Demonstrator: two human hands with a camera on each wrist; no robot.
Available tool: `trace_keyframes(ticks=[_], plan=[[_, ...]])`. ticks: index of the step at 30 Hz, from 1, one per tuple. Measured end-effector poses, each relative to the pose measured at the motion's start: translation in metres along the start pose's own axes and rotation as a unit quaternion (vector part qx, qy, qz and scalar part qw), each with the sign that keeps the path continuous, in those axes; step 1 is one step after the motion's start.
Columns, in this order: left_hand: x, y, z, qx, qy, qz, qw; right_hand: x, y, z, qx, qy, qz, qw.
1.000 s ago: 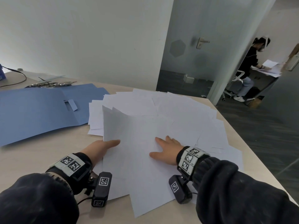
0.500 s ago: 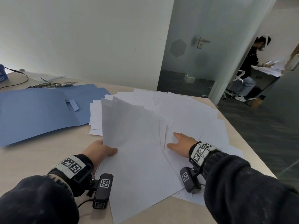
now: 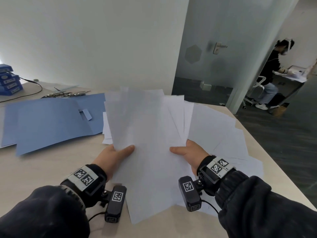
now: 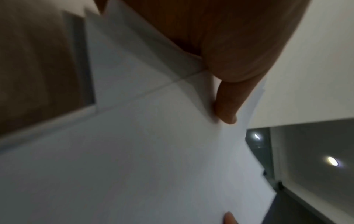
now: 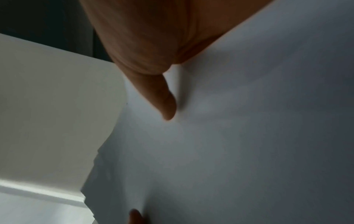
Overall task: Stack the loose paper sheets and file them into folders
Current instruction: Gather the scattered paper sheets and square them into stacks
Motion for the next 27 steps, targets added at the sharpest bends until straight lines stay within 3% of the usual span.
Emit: trace_keyframes(ticks=[4,9,13,21,27], plan=[[0.004,-0.002,0.049,-0.076,0.112,0.009,0.991,0.008,-0.006,-0.032,-0.033,-0.090,0.061,0.993],[0.018,-0.013,0.103,-0.083,0.213,0.085,0.970,0.033,-0.011,-0.087,-0.028,-0.201,0.107,0.973],[0.030,-0.012,0.110,-0.075,0.234,0.095,0.965,0.046,-0.011,-0.102,0.015,-0.244,0.118,0.963],[0.033,-0.003,0.082,-0.035,0.217,0.086,0.972,0.051,-0.012,-0.084,0.013,-0.239,0.122,0.963],[0.041,-0.001,0.111,0.024,0.273,0.094,0.957,0.054,-0.024,-0.097,-0.053,-0.254,0.114,0.959]])
Point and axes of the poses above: each hand's wrist, its own x-axis away from the middle knuckle, its own y-axis out of the palm, z = x × y, the point moved 9 cm from there along -x, towards the middle knuckle, and after that the axes turned 1 degree about -x, right-handed, at the moved point
